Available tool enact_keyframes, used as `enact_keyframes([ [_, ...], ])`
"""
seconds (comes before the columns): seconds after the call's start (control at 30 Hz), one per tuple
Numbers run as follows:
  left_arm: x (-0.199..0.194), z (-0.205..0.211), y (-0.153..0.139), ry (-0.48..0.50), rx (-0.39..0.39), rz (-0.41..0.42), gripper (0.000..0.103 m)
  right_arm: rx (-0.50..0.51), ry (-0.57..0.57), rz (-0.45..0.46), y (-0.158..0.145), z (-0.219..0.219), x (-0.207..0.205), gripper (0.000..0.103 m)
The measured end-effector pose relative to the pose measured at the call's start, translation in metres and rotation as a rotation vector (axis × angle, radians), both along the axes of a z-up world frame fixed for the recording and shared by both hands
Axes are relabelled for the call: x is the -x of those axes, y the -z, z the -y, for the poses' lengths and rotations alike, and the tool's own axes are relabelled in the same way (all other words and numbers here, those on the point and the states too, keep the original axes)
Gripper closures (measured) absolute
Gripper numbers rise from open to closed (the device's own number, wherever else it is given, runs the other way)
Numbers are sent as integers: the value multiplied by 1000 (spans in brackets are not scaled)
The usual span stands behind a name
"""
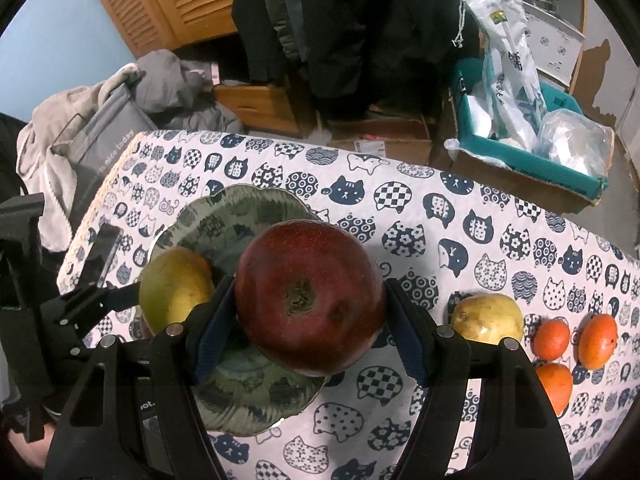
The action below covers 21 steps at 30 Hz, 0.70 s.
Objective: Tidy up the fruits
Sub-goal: 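Carry the pear in left tool while right tool carries the apple toward the green bowl, then lower and release the pear from left tool while right tool releases the apple into the bowl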
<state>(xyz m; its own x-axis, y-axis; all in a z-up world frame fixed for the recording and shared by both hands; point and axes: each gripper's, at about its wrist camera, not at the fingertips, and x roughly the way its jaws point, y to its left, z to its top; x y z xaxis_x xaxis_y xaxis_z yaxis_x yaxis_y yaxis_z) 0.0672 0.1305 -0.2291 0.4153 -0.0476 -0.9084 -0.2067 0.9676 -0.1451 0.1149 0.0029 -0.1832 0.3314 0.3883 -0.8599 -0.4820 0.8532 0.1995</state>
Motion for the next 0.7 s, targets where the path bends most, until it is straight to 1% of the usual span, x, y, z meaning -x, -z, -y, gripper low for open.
enact_keyframes([
  [0.17, 0, 4, 2, 15, -10, -15, 30, -9, 13, -16, 3, 2, -3, 30],
  [0.23, 1, 2, -1, 10, -11, -4, 26, -11, 18, -22, 4, 3, -4, 30],
  [0.27, 2, 1, -2, 3, -16, 4, 19, -13, 18, -24, 4, 4, -4, 30],
  [0.3, 2, -1, -4, -6, -19, 11, 18, -13, 18, -26, 5, 4, -4, 30],
  [0.5, 9, -17, -10, -60, 4, 17, 18, -9, -1, -33, 7, -3, -3, 30],
  [0.7, 22, -34, -15, -112, -4, 10, 18, 12, -38, -61, 19, -17, -1, 30],
])
